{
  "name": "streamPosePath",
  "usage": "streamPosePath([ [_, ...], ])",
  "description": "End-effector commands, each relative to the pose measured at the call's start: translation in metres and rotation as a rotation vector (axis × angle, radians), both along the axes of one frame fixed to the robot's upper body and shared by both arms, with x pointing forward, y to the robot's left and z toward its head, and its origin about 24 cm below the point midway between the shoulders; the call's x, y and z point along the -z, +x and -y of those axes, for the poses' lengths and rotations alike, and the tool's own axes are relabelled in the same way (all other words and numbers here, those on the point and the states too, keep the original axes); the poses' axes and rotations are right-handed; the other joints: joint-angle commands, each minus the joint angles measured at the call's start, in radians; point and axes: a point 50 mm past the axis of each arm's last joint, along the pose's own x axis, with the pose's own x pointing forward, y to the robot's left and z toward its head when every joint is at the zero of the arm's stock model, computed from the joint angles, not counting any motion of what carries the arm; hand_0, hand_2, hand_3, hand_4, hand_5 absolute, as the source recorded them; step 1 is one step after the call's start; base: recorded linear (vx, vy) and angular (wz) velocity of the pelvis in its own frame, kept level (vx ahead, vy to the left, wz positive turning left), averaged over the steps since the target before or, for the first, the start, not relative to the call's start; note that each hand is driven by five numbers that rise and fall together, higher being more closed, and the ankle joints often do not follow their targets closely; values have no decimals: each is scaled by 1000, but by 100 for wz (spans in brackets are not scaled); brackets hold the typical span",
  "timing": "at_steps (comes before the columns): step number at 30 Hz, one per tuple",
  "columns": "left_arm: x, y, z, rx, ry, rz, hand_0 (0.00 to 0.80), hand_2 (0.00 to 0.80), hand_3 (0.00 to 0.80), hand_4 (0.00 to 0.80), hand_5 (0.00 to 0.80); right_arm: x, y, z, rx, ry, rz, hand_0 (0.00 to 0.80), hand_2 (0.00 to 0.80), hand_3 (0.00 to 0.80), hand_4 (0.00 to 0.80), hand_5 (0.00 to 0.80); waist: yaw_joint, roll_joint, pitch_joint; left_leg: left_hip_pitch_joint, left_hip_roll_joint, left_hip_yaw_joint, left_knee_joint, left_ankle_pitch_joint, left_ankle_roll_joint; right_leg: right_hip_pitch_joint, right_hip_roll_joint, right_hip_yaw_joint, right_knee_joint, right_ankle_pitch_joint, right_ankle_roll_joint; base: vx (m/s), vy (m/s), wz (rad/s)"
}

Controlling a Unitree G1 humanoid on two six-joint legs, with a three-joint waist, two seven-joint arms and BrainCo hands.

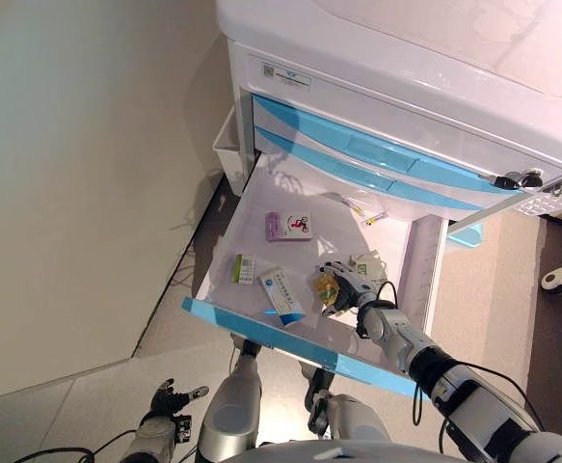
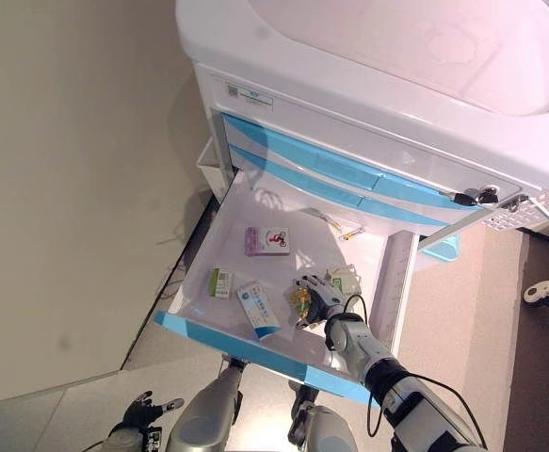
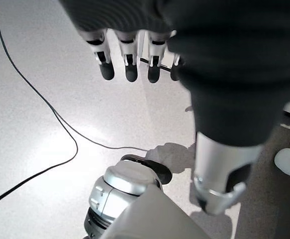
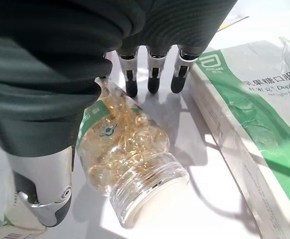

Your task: Open the drawer and pick up the medicine

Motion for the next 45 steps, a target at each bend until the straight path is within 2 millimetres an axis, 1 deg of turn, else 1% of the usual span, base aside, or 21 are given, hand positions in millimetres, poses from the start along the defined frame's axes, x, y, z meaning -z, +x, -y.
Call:
streamPosePath([
  [1, 5, -9, 4, -7, 7, -36, 0, 0, 0, 0, 0, 13, -5, -3, -25, -83, -75, 0, 0, 0, 0, 0, 1, -13, -4, -23, -39, 13, 20, -53, 32, -110, -87, 31, 32, 131, 72, 0, 0, 0],
  [7, 5, -8, 4, -6, 11, -40, 0, 0, 0, 0, 0, 12, -3, -4, -46, -136, -56, 0, 0, 0, 0, 0, 2, -15, 1, -24, -39, 16, 19, -53, 32, -113, -87, 35, 34, 132, 73, 0, 0, 0],
  [8, 4, -7, 4, -7, 11, -34, 0, 0, 0, 0, 0, 12, -3, -3, -54, -169, -50, 0, 0, 0, 0, 0, 2, -15, 3, -24, -39, 17, 19, -53, 32, -113, -87, 35, 33, 132, 73, 0, 0, 0],
  [14, 5, -7, 6, -4, 8, -39, 0, 0, 0, 0, 0, 18, -5, -5, -84, -241, -65, 0, 0, 0, 0, 0, 1, -15, 4, -26, -39, 14, 19, -53, 32, -118, -87, 38, 35, 132, 72, 0, 0, 0],
  [15, 5, -6, 6, -3, 7, -39, 0, 0, 0, 0, 0, 18, -6, -5, -89, -248, -68, 452, 452, 452, 452, 452, 0, -15, 3, -26, -39, 13, 19, -53, 32, -118, -87, 38, 35, 132, 72, 0, 0, 0],
  [16, 5, -6, 6, 0, 7, -39, 0, 0, 0, 0, 0, 19, -6, -6, -101, -257, -69, 800, 800, 800, 800, 800, 0, -15, 3, -25, -39, 13, 18, -53, 32, -117, -87, 38, 36, 130, 72, 0, 0, 0],
  [19, 4, -6, 6, 0, 7, -38, 0, 0, 0, 0, 0, 18, -6, -9, -118, -258, -68, 800, 800, 800, 800, 800, -1, -17, 3, -25, -40, 13, 18, -53, 32, -118, -88, 39, 38, 130, 72, 0, 0, 0],
  [23, 5, -6, 5, -10, 4, -41, 0, 0, 0, 0, 0, 12, -4, -14, -148, -241, -43, 800, 800, 800, 800, 800, -2, -23, 4, -24, -38, 14, 19, -55, 32, -119, -87, 41, 41, 128, 71, 0, 0, 0],
  [38, 4, -8, 1, -33, 7, -37, 0, 0, 0, 0, 0, -14, 7, -15, -174, -200, 60, 800, 800, 800, 800, 800, -5, -38, 1, -22, -35, 13, 19, -56, 34, -118, -85, 39, 40, 129, 71, 0, 0, 0],
  [40, 4, -8, 0, -32, 7, -40, 0, 0, 0, 0, 0, -22, 9, -18, -191, -180, 93, 800, 800, 800, 800, 800, -3, -41, 0, -21, -34, 14, 16, -56, 33, -118, -83, 41, 38, 130, 71, 0, 0, 0],
  [41, 4, -8, 0, -32, 7, -40, 0, 0, 0, 0, 0, -22, 9, -18, -191, -180, 93, 800, 800, 800, 800, 800, -3, -41, 0, -21, -34, 14, 16, -56, 33, -118, -83, 41, 37, 130, 71, 0, 0, 0],
  [42, 4, -9, -1, -34, 10, -42, 0, 0, 0, 0, 0, -31, 11, -21, -209, -154, 127, 800, 800, 800, 800, 800, -3, -44, -1, -20, -33, 16, 17, -57, 33, -118, -83, 42, 38, 130, 71, 0, 0, 0],
  [43, 4, -9, -1, -36, 11, -43, 0, 0, 0, 0, 0, -35, 12, -22, -214, -140, 142, 800, 800, 800, 800, 800, -4, -45, -2, -20, -33, 16, 17, -57, 33, -118, -82, 43, 38, 130, 71, 0, 0, 0],
  [45, 4, -9, -1, -36, 11, -42, 0, 0, 0, 0, 0, -39, 12, -23, -223, -133, 156, 800, 800, 800, 800, 800, -4, -46, -2, -19, -33, 16, 17, -57, 33, -117, -81, 44, 38, 129, 71, 0, 0, 0],
])
